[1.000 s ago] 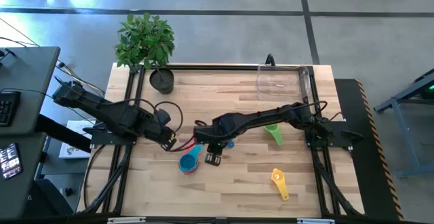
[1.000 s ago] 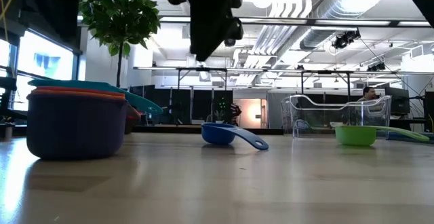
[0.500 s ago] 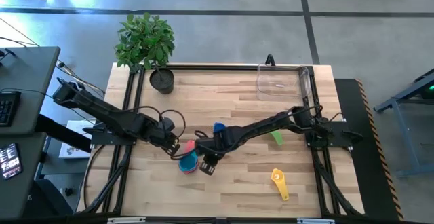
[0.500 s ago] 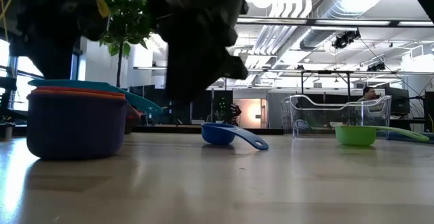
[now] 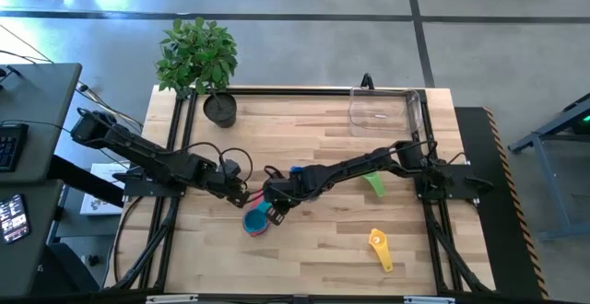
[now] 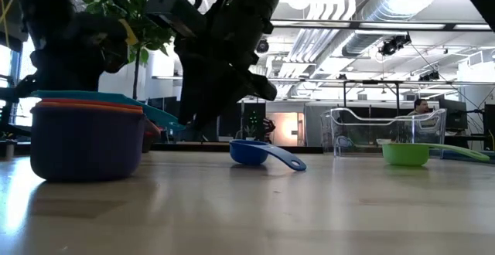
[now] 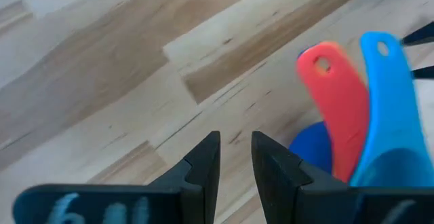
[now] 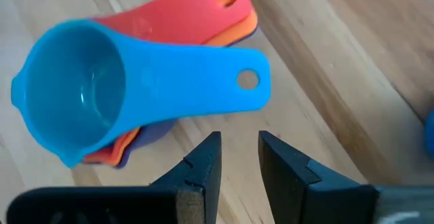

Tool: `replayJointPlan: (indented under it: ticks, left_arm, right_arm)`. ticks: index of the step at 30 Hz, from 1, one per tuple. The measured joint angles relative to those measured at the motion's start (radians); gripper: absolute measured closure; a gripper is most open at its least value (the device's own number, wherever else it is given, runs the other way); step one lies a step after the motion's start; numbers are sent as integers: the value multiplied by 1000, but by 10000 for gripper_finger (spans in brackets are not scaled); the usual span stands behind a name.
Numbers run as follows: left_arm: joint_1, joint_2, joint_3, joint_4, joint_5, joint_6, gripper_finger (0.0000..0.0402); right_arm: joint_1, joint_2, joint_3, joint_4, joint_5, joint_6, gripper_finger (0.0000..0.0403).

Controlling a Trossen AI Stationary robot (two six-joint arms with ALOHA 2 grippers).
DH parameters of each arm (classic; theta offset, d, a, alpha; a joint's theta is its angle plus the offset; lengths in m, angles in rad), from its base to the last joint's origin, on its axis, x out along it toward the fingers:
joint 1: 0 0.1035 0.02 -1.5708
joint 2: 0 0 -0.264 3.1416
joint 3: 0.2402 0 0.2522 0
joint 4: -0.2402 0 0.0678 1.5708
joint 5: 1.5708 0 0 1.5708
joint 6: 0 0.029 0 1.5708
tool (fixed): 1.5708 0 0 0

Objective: Nest measuring cups in basket
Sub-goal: Stack the light blue measuring cup on top of the red measuring cup

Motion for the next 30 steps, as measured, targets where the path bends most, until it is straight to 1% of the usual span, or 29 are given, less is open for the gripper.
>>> replayJointPlan:
  ticks: [9,12,18,23,30]
  left_arm:
    - [35,7,-8,53,1,-2,328]
    - [35,33,-8,67,2,-16,328]
    - [35,121,-7,154,25,-17,328]
    - [41,161,-8,154,49,-26,328]
    - [51,203,-6,272,52,-26,328]
  right_arm:
    - [-4,0,0,-4,-8,18,313]
    - [-4,0,0,-1,2,19,313]
    - [-8,0,0,-5,-2,20,313]
    - [-8,0,0,-5,-15,30,313]
    - [-11,0,0,4,-14,48,313]
